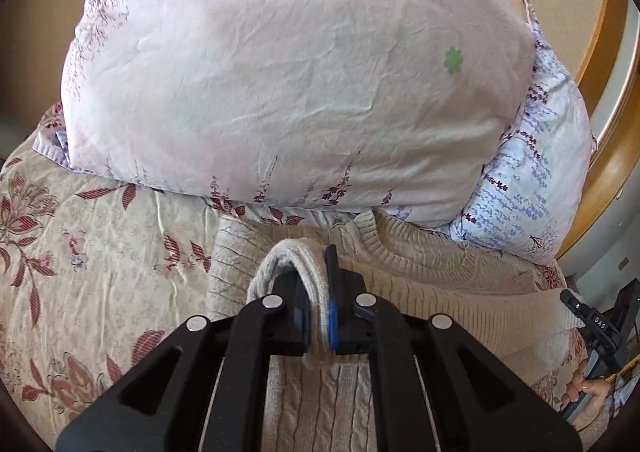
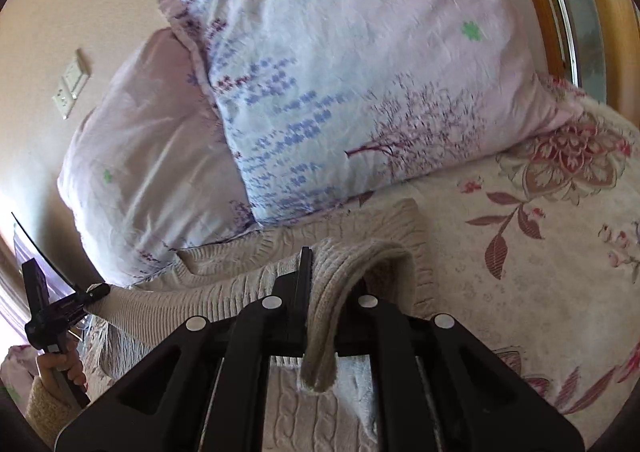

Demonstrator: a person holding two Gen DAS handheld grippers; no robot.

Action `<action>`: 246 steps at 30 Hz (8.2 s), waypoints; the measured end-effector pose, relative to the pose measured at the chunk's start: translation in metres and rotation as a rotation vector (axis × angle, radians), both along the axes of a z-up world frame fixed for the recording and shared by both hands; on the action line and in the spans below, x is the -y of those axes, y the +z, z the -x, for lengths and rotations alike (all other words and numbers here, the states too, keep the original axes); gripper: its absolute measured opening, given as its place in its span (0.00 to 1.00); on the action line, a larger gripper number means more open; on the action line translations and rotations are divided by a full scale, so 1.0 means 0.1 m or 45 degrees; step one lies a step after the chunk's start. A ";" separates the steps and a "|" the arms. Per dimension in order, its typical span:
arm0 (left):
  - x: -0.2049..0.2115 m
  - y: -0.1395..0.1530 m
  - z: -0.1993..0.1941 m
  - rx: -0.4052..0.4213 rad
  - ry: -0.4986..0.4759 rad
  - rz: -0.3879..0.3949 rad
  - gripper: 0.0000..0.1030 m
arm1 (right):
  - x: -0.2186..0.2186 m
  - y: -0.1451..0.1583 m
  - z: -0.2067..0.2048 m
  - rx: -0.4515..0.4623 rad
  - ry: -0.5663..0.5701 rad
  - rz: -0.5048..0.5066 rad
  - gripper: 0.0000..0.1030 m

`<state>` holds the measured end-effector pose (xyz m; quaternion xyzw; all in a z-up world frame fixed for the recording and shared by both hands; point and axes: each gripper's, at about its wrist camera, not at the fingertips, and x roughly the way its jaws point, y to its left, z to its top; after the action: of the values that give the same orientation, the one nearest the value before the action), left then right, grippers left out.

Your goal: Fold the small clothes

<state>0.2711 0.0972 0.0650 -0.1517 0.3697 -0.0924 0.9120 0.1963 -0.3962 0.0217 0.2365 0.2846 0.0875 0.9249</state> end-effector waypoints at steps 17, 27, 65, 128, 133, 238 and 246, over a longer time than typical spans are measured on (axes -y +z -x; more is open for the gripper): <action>-0.19 -0.25 -0.40 -0.068 0.054 0.337 0.63 | 0.30 -0.18 -0.62 -0.115 -0.063 -0.384 0.61; -0.50 -0.10 0.18 -0.038 -0.023 0.065 0.42 | 0.48 -0.06 0.19 -0.104 -0.051 -0.055 0.48; -0.40 -0.39 0.77 -0.037 -0.198 -0.098 0.08 | 0.22 -0.20 0.71 -0.122 0.006 0.157 0.07; -0.53 -0.67 -0.08 -0.289 -0.087 0.372 0.69 | -0.14 -0.21 0.64 -0.131 0.202 -0.051 0.82; -0.46 -0.71 -0.12 -0.304 -0.076 0.393 0.50 | -0.20 -0.28 0.61 -0.142 0.225 -0.068 0.82; 1.83 -0.63 0.48 -0.423 -0.612 0.400 0.65 | 0.47 -0.12 0.37 -0.231 0.162 -0.040 0.42; 1.86 -0.60 0.59 -0.417 -0.611 0.350 0.52 | 0.41 -0.24 0.63 -0.237 0.183 -0.003 0.20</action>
<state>0.2122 -0.0883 0.0052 -0.1947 0.5208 -0.3283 0.7636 0.1336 -0.4374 -0.0026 0.2237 0.3855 0.1317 0.8855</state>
